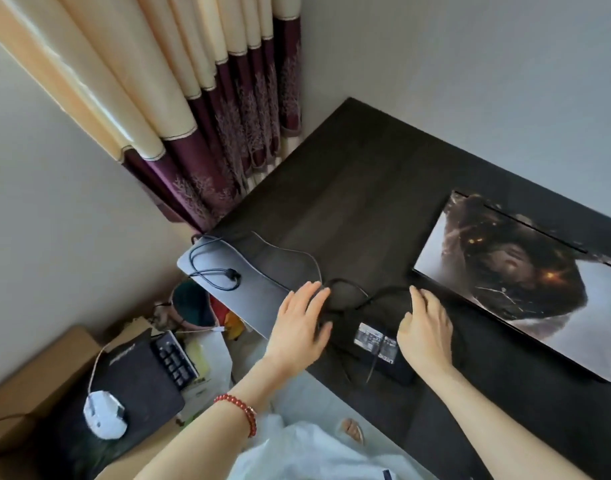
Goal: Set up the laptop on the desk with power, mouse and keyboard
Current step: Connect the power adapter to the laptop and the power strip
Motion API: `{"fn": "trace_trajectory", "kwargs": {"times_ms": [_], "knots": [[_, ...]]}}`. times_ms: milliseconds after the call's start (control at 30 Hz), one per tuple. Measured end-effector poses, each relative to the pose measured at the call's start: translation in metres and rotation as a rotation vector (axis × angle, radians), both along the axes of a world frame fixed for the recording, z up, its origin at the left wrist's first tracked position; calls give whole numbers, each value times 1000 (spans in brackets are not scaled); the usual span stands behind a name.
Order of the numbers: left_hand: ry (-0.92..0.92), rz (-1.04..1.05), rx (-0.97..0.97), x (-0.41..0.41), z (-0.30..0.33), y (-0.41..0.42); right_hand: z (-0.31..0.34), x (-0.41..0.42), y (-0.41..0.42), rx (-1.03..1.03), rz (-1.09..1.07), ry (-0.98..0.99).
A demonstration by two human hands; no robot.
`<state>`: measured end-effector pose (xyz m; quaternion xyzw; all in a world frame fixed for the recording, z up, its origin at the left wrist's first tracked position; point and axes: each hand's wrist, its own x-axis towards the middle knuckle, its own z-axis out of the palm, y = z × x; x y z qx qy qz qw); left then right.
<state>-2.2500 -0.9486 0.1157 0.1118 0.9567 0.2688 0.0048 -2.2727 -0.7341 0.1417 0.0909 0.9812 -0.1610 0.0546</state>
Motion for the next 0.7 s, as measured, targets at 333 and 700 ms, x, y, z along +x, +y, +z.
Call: {"fn": "trace_trajectory", "kwargs": {"times_ms": [333,700], "knots": [[-530,630,343,-16,-73,-236,-25,-66,-255,-146,715,-9],[-224,519,338,13,-70,-292,-47,-68,-340,174,1183,117]]}}
